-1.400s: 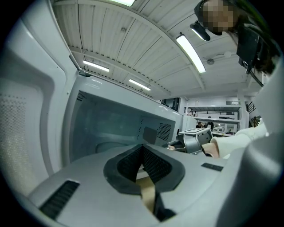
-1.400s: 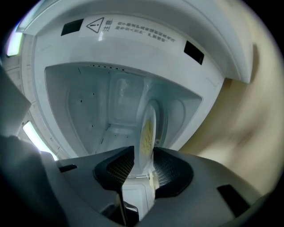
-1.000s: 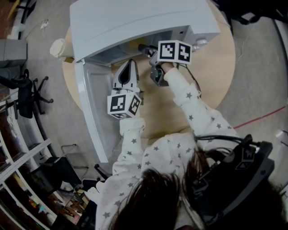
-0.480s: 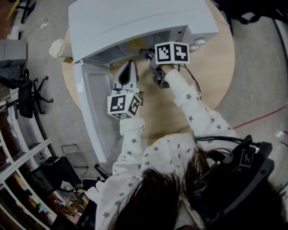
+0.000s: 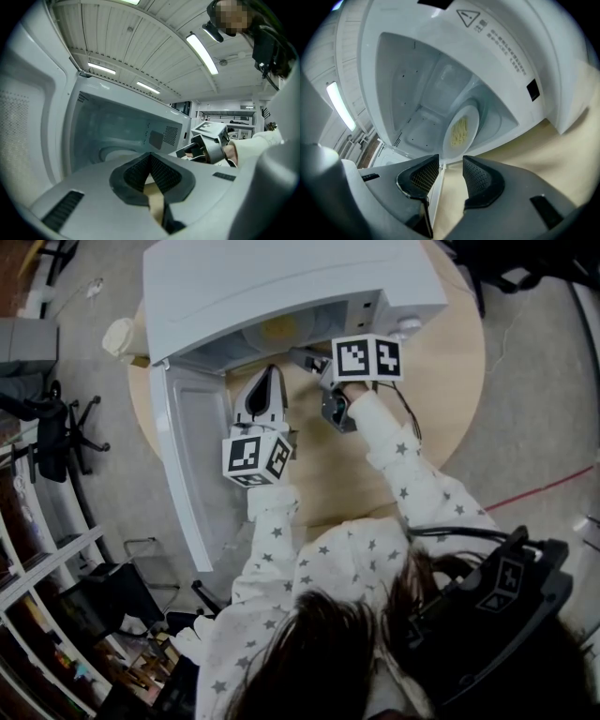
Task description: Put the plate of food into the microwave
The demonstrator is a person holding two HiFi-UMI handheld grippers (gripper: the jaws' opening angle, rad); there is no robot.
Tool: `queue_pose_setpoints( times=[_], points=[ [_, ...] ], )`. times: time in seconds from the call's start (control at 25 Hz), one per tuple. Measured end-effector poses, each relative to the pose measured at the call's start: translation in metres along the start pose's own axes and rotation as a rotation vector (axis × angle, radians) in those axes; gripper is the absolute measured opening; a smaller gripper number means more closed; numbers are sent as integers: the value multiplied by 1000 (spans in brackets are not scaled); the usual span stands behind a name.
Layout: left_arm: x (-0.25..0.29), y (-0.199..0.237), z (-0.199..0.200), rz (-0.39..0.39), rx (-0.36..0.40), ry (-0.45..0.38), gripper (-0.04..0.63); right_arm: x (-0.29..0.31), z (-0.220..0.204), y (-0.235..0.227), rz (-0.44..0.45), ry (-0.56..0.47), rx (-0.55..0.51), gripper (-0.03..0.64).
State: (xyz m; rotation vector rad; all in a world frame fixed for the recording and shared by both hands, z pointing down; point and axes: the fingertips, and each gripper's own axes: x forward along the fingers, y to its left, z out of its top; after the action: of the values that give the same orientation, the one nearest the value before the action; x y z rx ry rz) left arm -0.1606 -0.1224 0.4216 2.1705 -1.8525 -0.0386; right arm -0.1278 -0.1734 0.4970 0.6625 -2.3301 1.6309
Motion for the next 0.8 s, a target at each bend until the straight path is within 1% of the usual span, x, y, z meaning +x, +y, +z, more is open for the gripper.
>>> queue_pose_setpoints(
  times=[0.12,0.2,0.24,0.28,0.4,0.56,0.8],
  points=[
    [-3,-7,2,3,1,-6,2,-14,1,12,66,-25,18,164],
    [-6,-13,2,4,7,-8,2,-24,0,17,89,-37,20,93],
    [-8,-16,1,4,10,-8,2,-29,-1,18,90,-39,9,83],
    [-10,-19,1,4,12,-10,2,-33,-3,18,90,-39,-4,43],
    [-17,-27,0,6,17,-18,2,-45,-8,25,118,-42,-32,8],
    [-27,-42,2,7,25,-30,2,-64,-17,37,178,-41,-53,6],
    [-57,-85,21,-2,37,-60,2,-116,-32,73,282,-57,-77,6]
  ],
)
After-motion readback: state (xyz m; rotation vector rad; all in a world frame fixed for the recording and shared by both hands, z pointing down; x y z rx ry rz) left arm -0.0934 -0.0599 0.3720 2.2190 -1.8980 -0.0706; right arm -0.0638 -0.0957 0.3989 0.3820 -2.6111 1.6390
